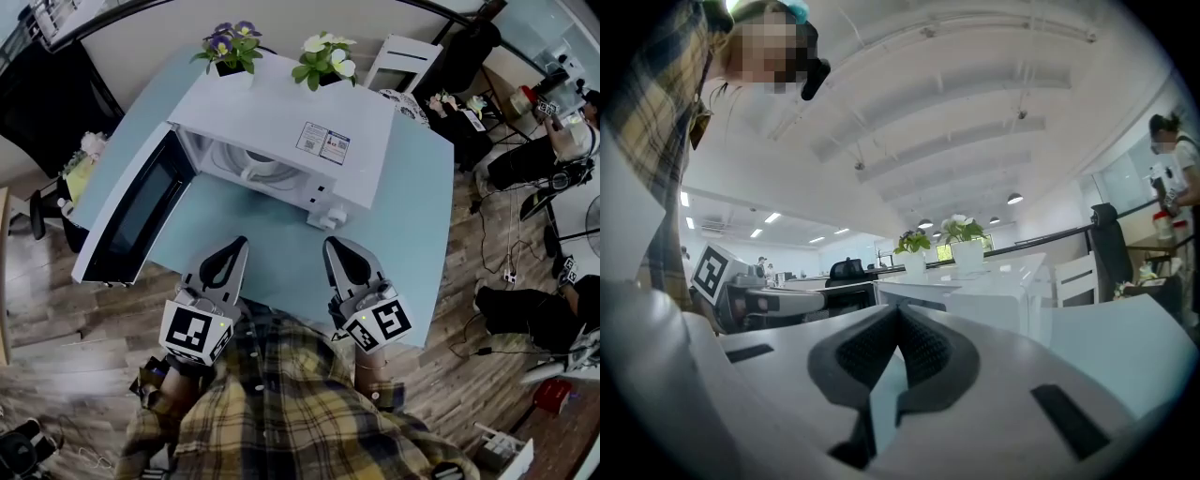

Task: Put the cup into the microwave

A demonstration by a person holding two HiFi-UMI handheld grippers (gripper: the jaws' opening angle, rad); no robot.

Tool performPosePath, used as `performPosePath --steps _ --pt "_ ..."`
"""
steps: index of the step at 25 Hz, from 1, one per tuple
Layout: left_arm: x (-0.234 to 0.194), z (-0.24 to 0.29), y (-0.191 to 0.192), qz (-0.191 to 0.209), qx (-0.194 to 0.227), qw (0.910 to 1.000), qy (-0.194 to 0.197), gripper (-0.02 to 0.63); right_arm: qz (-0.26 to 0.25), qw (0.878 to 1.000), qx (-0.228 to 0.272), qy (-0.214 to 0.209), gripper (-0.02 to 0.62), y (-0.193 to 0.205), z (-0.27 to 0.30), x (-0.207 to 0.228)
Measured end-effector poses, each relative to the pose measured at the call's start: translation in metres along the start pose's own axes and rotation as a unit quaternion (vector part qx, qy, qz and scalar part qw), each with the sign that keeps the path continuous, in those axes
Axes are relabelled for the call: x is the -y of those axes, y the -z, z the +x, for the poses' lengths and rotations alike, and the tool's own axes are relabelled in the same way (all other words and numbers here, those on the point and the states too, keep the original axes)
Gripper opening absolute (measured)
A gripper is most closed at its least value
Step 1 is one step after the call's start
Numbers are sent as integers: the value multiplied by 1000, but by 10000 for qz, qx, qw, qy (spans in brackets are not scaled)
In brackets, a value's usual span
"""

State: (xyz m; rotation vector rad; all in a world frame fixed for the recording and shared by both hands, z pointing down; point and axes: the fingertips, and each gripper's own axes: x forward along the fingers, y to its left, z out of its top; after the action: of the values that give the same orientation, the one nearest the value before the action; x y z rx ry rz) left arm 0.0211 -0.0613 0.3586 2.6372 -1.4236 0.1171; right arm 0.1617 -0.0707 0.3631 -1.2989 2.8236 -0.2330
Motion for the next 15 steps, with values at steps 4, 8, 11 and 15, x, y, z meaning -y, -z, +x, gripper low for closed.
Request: performPosePath --steps 4,8,11,15 --pt "-1 -2 0 11 11 10000 5 -8 15 10000 6 89 2 1 -1 2" --pt "-3 -3 1 -20 10 10000 -4 -8 0 9999 7 137 2 0 -3 2" --pt "-3 -4 3 -41 -11 10000 3 -8 -22 9999 1 164 2 0 -3 2" --pt "-2 -5 4 -58 -7 10000 35 -8 -25 9998 -24 187 2 0 -5 1"
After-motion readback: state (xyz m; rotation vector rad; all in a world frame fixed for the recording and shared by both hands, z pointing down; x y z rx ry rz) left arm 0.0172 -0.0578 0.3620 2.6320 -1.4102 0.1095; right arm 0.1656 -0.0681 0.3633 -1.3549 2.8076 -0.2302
